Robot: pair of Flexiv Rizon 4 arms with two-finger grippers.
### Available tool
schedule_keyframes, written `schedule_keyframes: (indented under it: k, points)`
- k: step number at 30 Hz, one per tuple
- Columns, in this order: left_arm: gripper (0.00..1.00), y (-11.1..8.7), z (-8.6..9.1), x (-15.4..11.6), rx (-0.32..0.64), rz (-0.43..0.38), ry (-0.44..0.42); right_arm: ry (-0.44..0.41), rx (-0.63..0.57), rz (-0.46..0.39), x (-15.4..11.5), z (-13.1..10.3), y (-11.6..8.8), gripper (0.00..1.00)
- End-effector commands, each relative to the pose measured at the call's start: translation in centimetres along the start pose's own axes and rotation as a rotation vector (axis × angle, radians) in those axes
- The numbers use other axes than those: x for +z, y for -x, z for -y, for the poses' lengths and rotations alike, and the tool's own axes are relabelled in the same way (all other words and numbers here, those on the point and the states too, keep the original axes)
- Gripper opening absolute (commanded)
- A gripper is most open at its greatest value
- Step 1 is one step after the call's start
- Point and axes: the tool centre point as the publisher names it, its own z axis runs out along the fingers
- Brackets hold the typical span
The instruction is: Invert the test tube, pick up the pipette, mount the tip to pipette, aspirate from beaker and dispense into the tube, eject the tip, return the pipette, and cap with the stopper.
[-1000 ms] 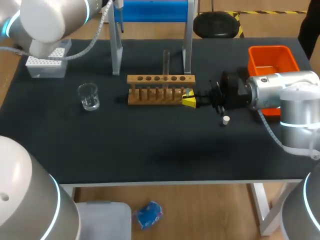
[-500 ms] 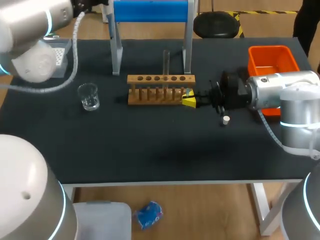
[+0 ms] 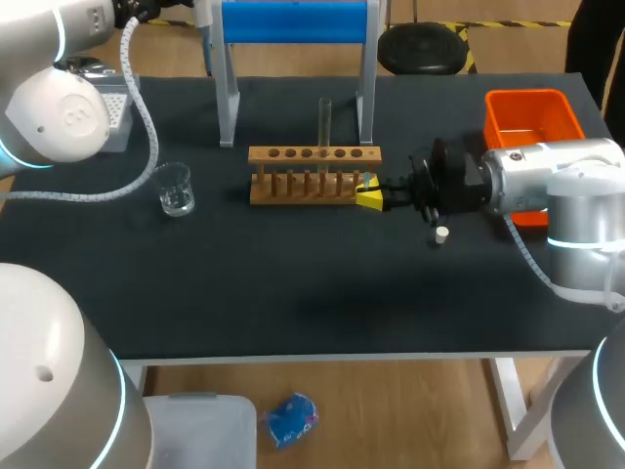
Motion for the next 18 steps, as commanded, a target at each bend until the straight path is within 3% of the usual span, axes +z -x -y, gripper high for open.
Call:
schedule_keyframes:
  k: [1,6,18]
  points:
    - [0.00,-2.0,-0.9,-3.1,0.017,-0.525,-0.024,0.001,-0.001,0.000,-0.1,0.1,0.0,0.00]
    - [0.00,-5.6,-1.9,-6.5,0.029,-0.690,-0.007,0.001,-0.001,0.000,-0.1,0.1,0.0,0.00]
    - [0.00,-5.6,-1.9,-6.5,0.029,-0.690,-0.007,0.001,-0.001,0.000,-0.1,0.1,0.0,0.00]
